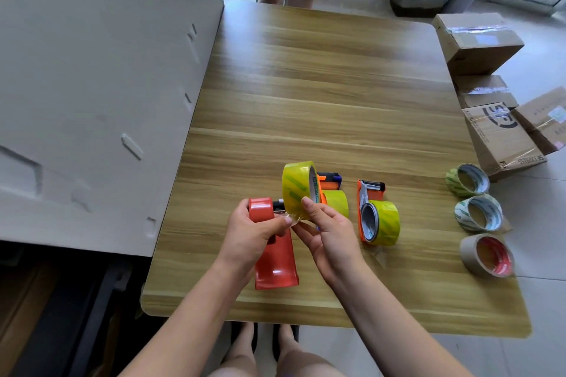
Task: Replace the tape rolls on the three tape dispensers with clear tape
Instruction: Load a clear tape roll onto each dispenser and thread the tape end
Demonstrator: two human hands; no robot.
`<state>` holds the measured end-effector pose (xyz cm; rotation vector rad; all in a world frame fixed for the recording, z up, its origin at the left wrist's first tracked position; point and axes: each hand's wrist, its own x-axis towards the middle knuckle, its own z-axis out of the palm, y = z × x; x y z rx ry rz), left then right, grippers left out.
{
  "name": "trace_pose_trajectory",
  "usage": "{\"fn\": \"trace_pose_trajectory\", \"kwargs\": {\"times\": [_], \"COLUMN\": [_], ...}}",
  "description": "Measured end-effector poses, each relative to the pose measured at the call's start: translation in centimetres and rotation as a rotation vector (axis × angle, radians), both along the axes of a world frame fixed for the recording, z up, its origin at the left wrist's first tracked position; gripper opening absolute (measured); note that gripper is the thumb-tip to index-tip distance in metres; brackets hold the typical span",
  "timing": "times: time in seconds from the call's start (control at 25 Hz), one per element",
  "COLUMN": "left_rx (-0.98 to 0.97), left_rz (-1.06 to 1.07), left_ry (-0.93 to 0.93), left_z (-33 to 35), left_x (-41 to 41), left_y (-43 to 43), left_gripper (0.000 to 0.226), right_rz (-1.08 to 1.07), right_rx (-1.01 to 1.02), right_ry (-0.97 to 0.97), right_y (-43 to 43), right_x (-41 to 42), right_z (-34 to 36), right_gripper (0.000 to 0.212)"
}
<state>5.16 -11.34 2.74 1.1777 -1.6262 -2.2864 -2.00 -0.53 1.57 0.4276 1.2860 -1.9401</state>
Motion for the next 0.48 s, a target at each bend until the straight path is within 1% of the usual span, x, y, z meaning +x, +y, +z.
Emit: {"fn": "trace_pose_trajectory", "kwargs": {"times": [0.24,0.36,0.48], "left_rx": [0.017,0.017,0.019], "left_rz": [0.011,-0.002,-0.029], "left_ry": [-0.005,-0.018,-0.047], "left_z": [0.2,0.1,-0.1], "left_x": [0.0,0.1,-0.3], "left_y": [0.1,0.3,-0.2], "left_gripper": [0.033,0.036,0.037], "right_rz": [-0.03,-0.086,-0.044], "right_rx": [-0.022,-0.065,-0.056], "right_ry": [-0.039,-0.091,-0.062], "right_y": [-0.3,-0.6,-0.7], "right_x": [0.2,0.0,-0.8], "right_z": [0.1,-0.2,0.3], "right_gripper": [0.032,0.037,0.034]}}
